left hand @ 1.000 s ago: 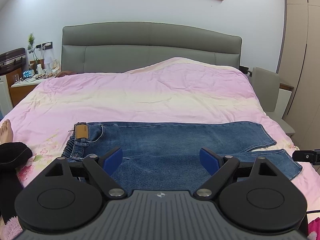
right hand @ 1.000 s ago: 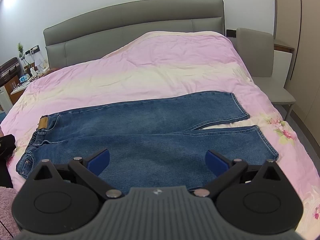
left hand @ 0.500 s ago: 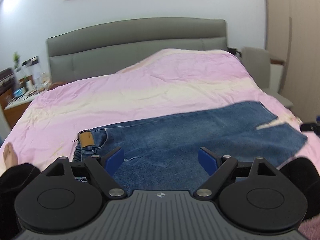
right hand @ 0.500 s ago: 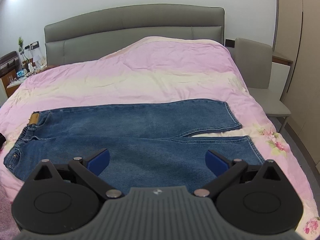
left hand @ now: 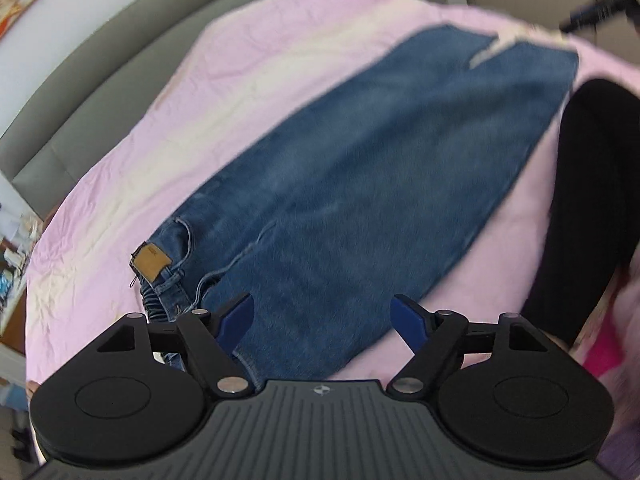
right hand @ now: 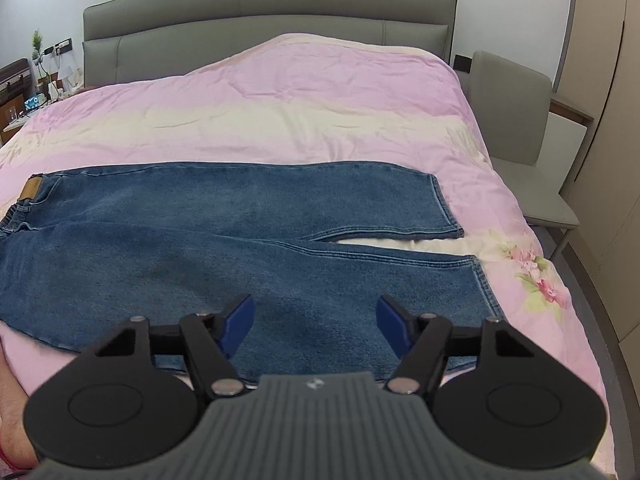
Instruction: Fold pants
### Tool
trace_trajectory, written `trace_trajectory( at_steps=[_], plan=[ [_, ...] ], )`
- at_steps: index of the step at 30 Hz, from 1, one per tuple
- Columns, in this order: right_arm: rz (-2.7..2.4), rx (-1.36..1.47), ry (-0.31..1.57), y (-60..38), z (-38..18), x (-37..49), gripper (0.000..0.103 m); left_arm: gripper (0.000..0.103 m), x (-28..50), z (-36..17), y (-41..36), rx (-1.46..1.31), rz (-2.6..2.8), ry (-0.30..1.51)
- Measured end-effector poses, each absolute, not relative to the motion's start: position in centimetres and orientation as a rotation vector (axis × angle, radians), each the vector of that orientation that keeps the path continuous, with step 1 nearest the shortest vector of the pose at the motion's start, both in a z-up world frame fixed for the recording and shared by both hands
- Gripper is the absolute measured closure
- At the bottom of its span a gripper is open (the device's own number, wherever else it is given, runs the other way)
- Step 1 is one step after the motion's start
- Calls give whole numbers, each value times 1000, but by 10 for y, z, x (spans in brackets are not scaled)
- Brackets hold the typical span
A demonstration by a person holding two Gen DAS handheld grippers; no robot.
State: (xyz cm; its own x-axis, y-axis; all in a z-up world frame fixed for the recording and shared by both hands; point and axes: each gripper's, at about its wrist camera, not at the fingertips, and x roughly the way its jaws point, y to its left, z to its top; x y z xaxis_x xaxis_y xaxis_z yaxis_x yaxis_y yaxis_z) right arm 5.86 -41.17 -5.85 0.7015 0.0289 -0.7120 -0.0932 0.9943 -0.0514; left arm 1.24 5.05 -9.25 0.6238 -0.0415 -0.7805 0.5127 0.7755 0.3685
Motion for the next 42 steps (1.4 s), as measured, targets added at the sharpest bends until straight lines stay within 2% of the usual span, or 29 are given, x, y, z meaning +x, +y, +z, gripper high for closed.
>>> trace_trajectory(
  at_steps=[8,11,14,20,24,28,30,32,36,39,42],
  plan=[
    [40,-92,807,-436,-82,74,41,13,33,-176,76,822,-382,1031],
    [29,-91,840,-443,-96,81,41,17,44,-203,80,879,-364,1095],
    [12,-85,866,-451,-106,87,41,18,53,-218,82,898,-358,1132],
    [-32,-77,938,-471,-122,109,36,10,61,-233,80,930,-359,1157],
    [-42,-97,1000,-483,-135,130,35,10,65,-237,82,938,-358,1171],
    [39,-208,1043,-491,-148,146,35,25,67,-240,76,955,-345,1167],
    [122,-282,1061,-492,-153,151,33,43,68,-239,76,961,-322,1156],
    [207,-356,1073,-492,-155,152,28,50,67,-238,75,957,-308,1150],
    [378,-545,1121,-486,-161,144,26,71,61,-230,70,931,-284,1123],
    [448,-715,1146,-485,-173,133,22,77,62,-215,70,857,-233,1089],
    [431,-824,1155,-490,-193,127,21,80,63,-195,71,773,-182,1045]
  ],
)
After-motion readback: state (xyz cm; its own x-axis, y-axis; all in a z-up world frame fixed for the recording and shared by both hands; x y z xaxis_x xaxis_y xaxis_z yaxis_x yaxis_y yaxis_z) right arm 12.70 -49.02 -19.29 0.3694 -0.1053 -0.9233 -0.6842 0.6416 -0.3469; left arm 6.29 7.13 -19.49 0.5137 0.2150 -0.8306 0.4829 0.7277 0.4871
